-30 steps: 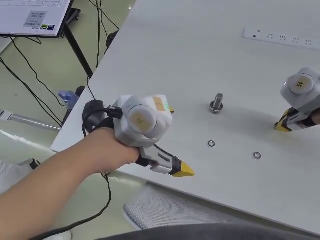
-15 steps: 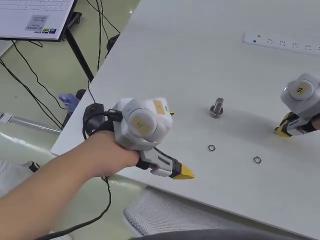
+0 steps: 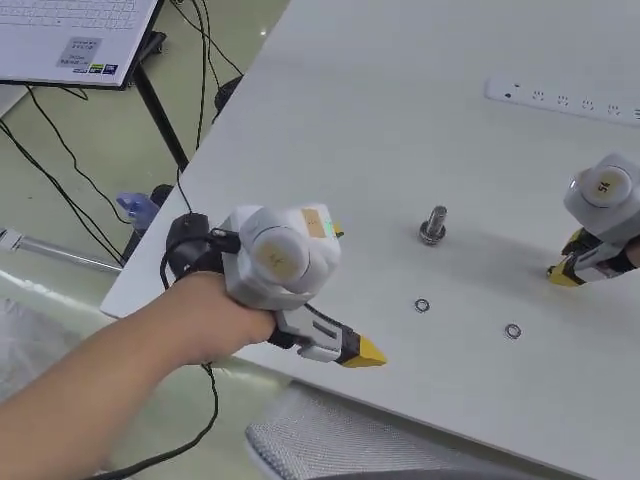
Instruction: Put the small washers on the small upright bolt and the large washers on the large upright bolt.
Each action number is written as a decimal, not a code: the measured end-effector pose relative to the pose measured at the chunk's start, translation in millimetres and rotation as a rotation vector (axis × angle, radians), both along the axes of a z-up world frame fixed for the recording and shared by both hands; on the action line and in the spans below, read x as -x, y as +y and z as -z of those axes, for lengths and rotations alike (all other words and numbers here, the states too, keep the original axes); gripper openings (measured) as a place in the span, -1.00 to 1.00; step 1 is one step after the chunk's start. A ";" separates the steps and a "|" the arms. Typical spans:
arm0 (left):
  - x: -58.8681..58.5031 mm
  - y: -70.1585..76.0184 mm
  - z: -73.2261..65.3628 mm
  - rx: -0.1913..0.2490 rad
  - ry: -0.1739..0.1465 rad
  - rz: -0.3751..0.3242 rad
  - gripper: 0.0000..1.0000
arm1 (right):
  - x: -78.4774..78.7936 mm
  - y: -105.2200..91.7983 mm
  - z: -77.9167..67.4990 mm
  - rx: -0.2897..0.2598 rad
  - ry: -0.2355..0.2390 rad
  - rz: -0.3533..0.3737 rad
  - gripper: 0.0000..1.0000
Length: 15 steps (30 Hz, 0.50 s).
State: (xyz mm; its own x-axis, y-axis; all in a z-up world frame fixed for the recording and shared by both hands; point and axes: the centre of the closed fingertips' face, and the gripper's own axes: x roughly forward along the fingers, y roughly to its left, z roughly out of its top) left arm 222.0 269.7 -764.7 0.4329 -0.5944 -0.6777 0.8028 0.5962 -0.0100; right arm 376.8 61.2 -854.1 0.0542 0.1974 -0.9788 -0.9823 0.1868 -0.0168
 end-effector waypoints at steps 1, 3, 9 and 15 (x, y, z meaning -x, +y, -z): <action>0.9 -0.3 0.5 -0.002 0.002 0.003 0.86 | 0.6 0.5 -1.9 -0.001 -0.001 -0.003 -0.39; 0.8 -0.7 0.1 -0.003 -0.002 0.003 0.86 | 0.7 1.0 -5.2 -0.002 -0.003 -0.006 -0.38; 1.1 -2.7 0.8 0.002 -0.001 0.001 0.87 | -3.1 7.0 -21.6 -0.026 -0.024 -0.002 -0.33; -3.7 -5.8 -5.6 0.014 -0.010 -0.003 0.90 | -3.5 16.3 -33.6 -0.051 -0.040 0.004 -0.29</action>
